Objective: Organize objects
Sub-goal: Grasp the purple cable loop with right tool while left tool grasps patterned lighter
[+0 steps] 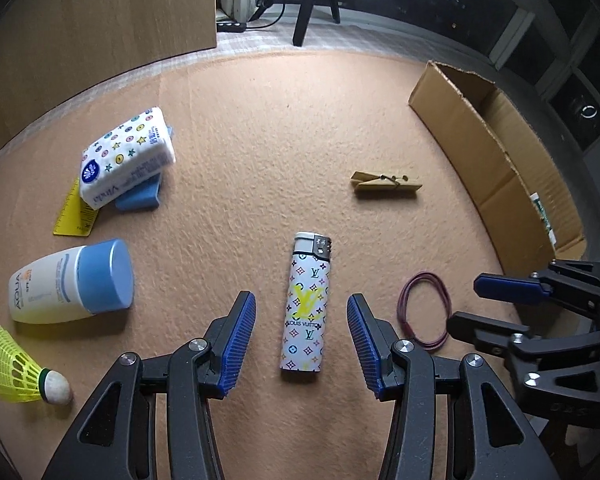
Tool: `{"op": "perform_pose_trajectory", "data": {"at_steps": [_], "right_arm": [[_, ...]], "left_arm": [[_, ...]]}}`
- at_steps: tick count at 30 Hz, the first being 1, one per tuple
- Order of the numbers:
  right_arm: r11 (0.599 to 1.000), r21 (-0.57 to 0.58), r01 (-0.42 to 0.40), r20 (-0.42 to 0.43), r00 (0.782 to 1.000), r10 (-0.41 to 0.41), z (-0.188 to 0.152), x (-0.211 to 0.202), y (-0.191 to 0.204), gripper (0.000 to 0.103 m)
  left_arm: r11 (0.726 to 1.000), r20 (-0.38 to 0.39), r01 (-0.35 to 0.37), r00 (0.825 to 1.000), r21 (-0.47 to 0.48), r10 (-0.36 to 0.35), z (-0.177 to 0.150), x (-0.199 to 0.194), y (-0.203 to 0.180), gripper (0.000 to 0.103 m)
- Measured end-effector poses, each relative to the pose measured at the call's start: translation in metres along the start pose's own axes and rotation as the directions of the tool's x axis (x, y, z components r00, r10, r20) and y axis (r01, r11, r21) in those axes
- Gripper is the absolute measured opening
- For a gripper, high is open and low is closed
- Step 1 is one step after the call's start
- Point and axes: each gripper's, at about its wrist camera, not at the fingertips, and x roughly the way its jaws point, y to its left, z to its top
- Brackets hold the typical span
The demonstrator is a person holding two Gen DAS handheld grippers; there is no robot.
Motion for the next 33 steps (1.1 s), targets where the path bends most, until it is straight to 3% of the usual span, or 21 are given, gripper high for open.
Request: {"op": "perform_pose_trajectory", "data": {"at_steps": [7,12,15,17,19,27,33], "right_arm": [[0.999,0.007,0.048,-0.025,0.999,-0.048,0.001,0.016,0.0,0.031],[0.992,-0.048,0.113,-0.015,0.993,-0.114,0.002,0.018,0.009,0.027],[0.981,-0.12,0.154,0.005,0.988,-0.154,-0.001,0.02,0.019,0.018],[0.98,-0.142,0.142,0.007,0.99,-0.142,-0.001,0.02,0.022,0.01],[0.979,-0.147,0.142,0.011,0.99,-0.142,-0.001,0.02,0.021,0.007],[0.99,-0.1,0.104,0.018,0.995,-0.102,0.002,0.02,0.014,0.003],[0.999,-0.022,0.041,0.078,0.996,-0.039,-0.006,-0.009,0.0,0.003]], "left_arm": [[1.0,-0.021,-0.011,1.0,0.004,0.012,0.002,0.011,0.003,0.051],[0.999,-0.019,-0.038,0.999,0.033,0.038,0.003,0.014,-0.001,0.051],[0.997,-0.01,-0.064,0.998,0.05,0.064,0.005,0.015,-0.003,0.043],[0.995,-0.003,-0.085,0.996,0.06,0.085,0.005,0.015,-0.003,0.029],[0.995,-0.002,-0.081,0.997,0.056,0.082,0.005,0.014,-0.001,0.025],[0.998,-0.003,-0.056,0.998,0.039,0.057,0.002,0.01,0.004,0.025],[0.999,0.024,-0.03,0.999,0.019,0.029,-0.001,-0.007,0.011,0.025]]}}
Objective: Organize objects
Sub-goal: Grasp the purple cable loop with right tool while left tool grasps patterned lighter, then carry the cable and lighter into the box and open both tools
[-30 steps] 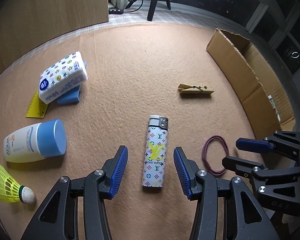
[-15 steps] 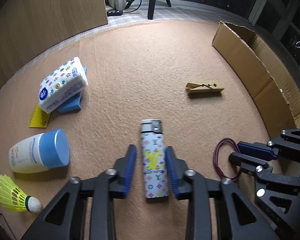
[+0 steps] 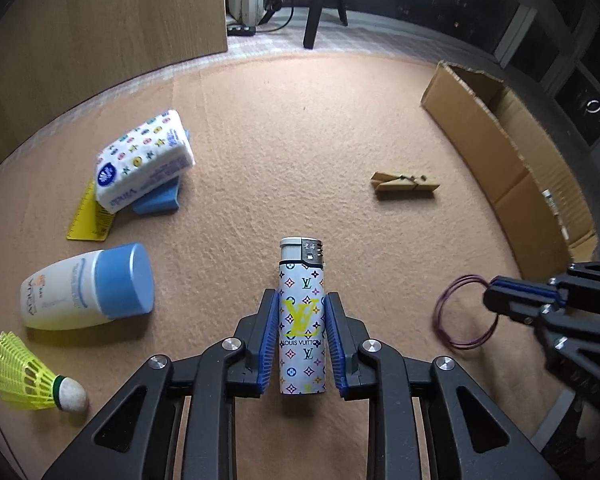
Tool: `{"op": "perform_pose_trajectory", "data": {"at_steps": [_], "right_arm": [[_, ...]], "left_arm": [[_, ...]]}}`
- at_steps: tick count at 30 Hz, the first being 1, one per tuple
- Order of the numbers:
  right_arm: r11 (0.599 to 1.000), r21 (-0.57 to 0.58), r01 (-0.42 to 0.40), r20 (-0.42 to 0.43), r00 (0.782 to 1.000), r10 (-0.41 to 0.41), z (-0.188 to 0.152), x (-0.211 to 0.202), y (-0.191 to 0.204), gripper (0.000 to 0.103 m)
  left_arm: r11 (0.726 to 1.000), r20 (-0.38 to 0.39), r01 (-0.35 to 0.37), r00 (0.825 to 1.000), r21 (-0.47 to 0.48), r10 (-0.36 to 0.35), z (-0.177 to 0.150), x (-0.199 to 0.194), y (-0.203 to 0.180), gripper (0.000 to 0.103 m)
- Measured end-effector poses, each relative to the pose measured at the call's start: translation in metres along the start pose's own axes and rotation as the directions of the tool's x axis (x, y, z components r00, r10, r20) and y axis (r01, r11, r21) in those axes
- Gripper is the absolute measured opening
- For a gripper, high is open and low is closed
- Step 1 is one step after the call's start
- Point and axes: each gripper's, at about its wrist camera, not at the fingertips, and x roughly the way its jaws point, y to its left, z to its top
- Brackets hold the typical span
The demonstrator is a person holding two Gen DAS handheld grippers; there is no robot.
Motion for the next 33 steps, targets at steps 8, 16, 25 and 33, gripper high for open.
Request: {"op": "perform_pose_trajectory", "data": {"at_steps": [8,16,25,33], "right_arm": [[0.999,0.047,-0.025,0.102,0.995,0.02,-0.001,-0.047,-0.016,0.003],[0.995,0.1,-0.018,0.184,0.983,-0.001,0.002,-0.089,-0.047,0.003],[0.984,0.174,0.036,0.212,0.975,-0.074,-0.004,-0.111,-0.101,0.003],[0.975,0.215,0.06,0.205,0.973,-0.106,-0.015,-0.116,-0.142,0.003]], "left_arm": [[0.999,0.048,0.037,0.998,0.001,-0.037,0.006,-0.025,-0.009,0.025],[0.996,0.097,0.079,0.992,0.048,-0.084,0.026,-0.044,-0.04,0.025],[0.983,0.125,0.126,0.982,0.133,-0.143,0.06,-0.046,-0.097,0.025],[0.967,0.129,0.164,0.973,0.197,-0.192,0.093,-0.031,-0.159,0.025]]}}
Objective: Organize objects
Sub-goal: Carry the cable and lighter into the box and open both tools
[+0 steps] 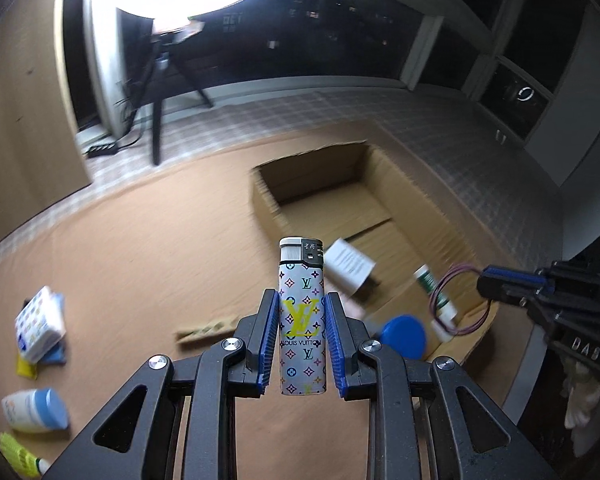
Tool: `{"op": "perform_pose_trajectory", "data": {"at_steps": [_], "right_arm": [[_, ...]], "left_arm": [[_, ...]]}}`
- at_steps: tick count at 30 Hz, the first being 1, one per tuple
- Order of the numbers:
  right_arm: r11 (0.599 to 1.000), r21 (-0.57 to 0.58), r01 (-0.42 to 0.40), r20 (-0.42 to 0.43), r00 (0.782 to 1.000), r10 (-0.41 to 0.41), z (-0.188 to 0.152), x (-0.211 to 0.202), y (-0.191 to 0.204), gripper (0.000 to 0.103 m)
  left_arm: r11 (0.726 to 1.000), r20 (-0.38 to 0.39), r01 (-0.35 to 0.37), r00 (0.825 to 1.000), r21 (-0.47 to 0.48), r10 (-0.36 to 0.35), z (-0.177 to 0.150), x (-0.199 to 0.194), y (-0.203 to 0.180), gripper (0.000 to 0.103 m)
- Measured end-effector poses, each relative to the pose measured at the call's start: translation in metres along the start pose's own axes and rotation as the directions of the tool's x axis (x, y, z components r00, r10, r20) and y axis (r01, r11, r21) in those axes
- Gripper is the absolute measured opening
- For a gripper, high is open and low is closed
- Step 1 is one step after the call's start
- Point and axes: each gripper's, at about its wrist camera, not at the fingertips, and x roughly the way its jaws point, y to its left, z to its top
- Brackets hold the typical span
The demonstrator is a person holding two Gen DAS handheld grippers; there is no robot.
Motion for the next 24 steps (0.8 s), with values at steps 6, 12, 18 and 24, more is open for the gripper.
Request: {"op": "perform_pose_trajectory", "data": {"at_steps": [6,12,18,24], "right_arm": [[1.0,0.019,-0.001,-0.011,1.0,0.001,-0.002,0.003,-0.026,0.003],[1.0,0.017,-0.011,-0.03,0.999,0.011,-0.002,0.009,-0.045,0.003],[0.999,0.022,-0.031,-0.041,0.999,0.032,-0.002,0.016,-0.056,0.003],[0.999,0.01,-0.049,-0.047,0.998,0.049,-0.004,0.019,-0.058,0.004]], "left_arm": [[0.999,-0.018,0.03,0.999,0.035,-0.029,0.017,0.031,-0.04,0.025],[0.998,-0.047,0.041,0.998,0.054,-0.039,0.025,0.06,-0.071,0.025],[0.997,-0.062,0.039,0.997,0.064,-0.035,0.03,0.076,-0.088,0.025],[0.997,-0.077,0.032,0.997,0.07,-0.026,0.031,0.082,-0.091,0.025]]}}
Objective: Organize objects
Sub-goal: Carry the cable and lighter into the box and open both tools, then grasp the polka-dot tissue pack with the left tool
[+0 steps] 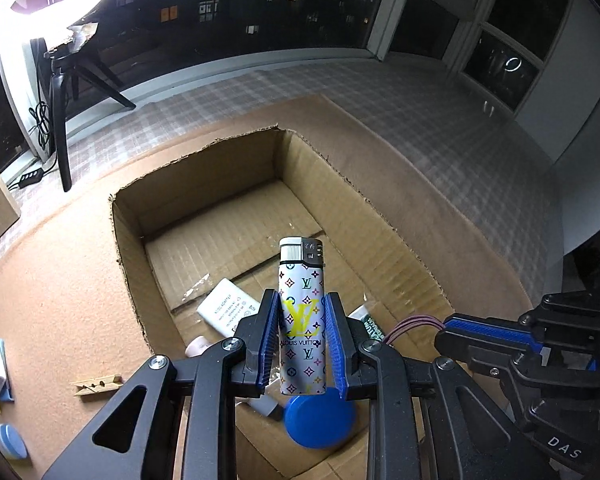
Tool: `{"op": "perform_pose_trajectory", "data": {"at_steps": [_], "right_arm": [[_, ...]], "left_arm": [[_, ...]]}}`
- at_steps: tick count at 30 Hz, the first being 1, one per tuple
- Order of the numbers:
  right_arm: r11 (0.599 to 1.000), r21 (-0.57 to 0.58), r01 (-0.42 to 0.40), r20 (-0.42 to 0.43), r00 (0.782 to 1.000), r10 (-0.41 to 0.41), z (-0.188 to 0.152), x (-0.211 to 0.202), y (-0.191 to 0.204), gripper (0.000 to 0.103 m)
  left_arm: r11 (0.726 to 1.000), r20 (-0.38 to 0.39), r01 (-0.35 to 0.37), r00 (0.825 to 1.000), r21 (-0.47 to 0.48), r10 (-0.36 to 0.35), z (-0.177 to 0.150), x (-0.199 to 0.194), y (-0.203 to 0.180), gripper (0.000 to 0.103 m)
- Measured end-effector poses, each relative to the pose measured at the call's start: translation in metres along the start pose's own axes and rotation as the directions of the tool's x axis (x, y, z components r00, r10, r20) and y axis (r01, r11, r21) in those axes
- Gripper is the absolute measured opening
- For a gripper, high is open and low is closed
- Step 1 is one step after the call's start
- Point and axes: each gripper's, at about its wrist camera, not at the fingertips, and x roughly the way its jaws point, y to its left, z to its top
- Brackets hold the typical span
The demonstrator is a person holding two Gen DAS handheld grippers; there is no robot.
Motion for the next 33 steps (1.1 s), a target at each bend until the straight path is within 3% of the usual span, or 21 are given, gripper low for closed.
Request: {"op": "perform_pose_trajectory", "data": {"at_steps": [2,5,7,19,26,33], "right_arm": [[1.0,0.001,-0.004,0.002,1.0,0.004,0.0,0.0,-0.001,0.005],[1.0,0.001,-0.006,0.0,1.0,0.006,0.0,0.0,0.0,0.025],[1.0,0.001,-0.006,0.005,1.0,0.006,-0.001,-0.001,0.001,0.031],[0.998,0.013,-0.061,0.005,0.998,0.061,-0.004,-0.006,0.036,0.032],[0.994,-0.004,-0.106,-0.011,0.994,0.106,-0.002,0.005,0.086,0.033],[0.99,-0.048,-0.136,-0.042,0.99,0.134,-0.004,0.019,0.138,0.034]], "left_arm": [[1.0,-0.004,-0.002,1.0,-0.001,0.002,0.0,0.0,0.001,0.025],[1.0,0.004,-0.012,1.0,-0.006,0.012,0.0,-0.004,0.004,0.029],[1.0,0.013,-0.018,1.0,-0.012,0.018,-0.002,-0.01,0.007,0.036],[0.995,0.051,-0.039,0.998,-0.088,0.043,-0.034,-0.071,0.061,0.037],[0.985,0.045,-0.081,0.995,-0.156,0.089,-0.076,-0.109,0.121,0.037],[0.955,0.012,-0.135,0.99,-0.266,0.143,-0.111,-0.135,0.202,0.041]]}}
